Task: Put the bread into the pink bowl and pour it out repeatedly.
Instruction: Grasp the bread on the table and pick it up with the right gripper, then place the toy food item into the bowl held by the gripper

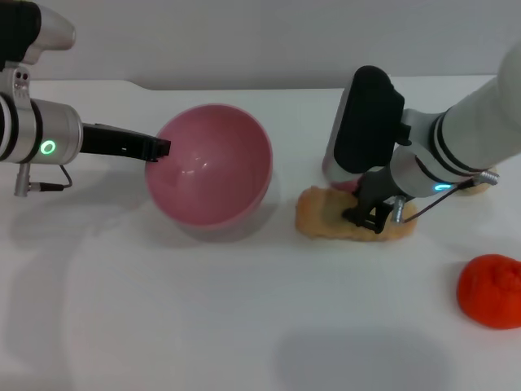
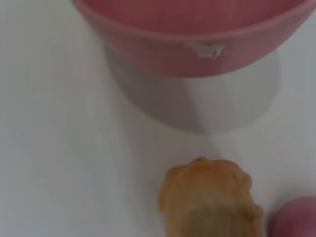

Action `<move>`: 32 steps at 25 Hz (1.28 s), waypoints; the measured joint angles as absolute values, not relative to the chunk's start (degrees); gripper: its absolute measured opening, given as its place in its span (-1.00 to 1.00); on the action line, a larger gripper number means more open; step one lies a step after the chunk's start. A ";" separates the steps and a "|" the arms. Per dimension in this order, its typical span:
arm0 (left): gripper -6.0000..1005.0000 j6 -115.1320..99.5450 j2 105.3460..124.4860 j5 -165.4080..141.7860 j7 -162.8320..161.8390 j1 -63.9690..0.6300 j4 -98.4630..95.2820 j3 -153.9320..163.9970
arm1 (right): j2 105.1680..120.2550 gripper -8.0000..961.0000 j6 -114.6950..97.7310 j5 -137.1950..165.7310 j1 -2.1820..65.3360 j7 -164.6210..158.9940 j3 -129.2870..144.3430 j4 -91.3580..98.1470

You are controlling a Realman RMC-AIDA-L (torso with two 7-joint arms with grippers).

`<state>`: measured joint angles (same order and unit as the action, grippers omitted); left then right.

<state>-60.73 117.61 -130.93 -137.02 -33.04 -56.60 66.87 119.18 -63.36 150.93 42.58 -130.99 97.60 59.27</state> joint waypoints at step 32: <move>-0.90 -61.35 117.70 -131.02 -136.96 -33.61 -56.45 68.54 | 119.79 -0.66 -41.16 140.93 28.58 -137.24 98.18 95.10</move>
<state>-61.35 117.70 -131.02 -136.96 -33.61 -56.45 68.54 119.79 -41.16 140.93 28.58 -137.25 98.18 95.10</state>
